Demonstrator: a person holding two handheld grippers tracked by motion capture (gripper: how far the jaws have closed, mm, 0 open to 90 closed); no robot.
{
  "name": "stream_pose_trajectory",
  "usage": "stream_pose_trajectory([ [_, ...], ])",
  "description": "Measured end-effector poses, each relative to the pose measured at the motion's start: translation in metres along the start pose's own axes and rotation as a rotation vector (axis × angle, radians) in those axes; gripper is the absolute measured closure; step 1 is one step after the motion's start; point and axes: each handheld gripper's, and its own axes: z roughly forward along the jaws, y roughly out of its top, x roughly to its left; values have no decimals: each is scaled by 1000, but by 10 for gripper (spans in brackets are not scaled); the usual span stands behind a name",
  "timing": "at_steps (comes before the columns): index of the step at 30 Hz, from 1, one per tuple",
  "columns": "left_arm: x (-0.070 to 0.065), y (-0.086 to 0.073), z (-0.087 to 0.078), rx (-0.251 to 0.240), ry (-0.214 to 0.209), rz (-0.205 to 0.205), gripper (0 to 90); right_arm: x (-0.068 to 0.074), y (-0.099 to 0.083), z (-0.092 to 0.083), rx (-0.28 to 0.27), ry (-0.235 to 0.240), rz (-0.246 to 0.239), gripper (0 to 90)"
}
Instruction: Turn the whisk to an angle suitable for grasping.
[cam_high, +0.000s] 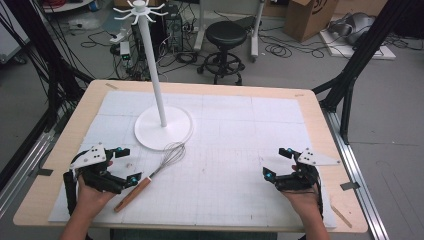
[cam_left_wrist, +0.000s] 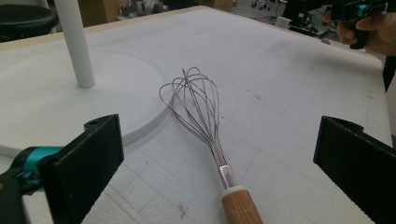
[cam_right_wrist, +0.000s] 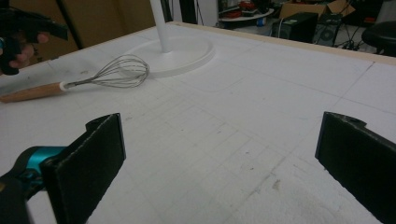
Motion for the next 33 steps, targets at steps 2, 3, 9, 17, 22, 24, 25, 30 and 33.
stream_pose_trajectory([
  [2,0,0,0,6,9,0,22,-2,-1,1,8,-4,4,7],
  [3,0,0,-1,10,10,2,22,-2,-1,1,8,-4,4,7],
  [9,-3,-1,0,30,14,4,22,-2,-1,-3,9,-31,9,7],
  [17,-6,-2,3,76,32,19,22,-3,-1,-3,14,-48,3,7],
  [22,-7,-3,7,120,-11,19,305,-3,-2,1,37,-52,-2,7],
  [24,-9,-3,10,166,-22,27,331,-3,-3,1,44,-51,-2,7],
  [25,-11,-3,13,196,-15,37,315,-3,-3,1,45,-54,-6,7],
  [30,-16,-3,23,282,-26,51,325,-5,-5,1,57,-60,-5,7],
  [33,-18,-5,28,343,-15,62,347,-6,-6,1,66,-65,-8,7],
])
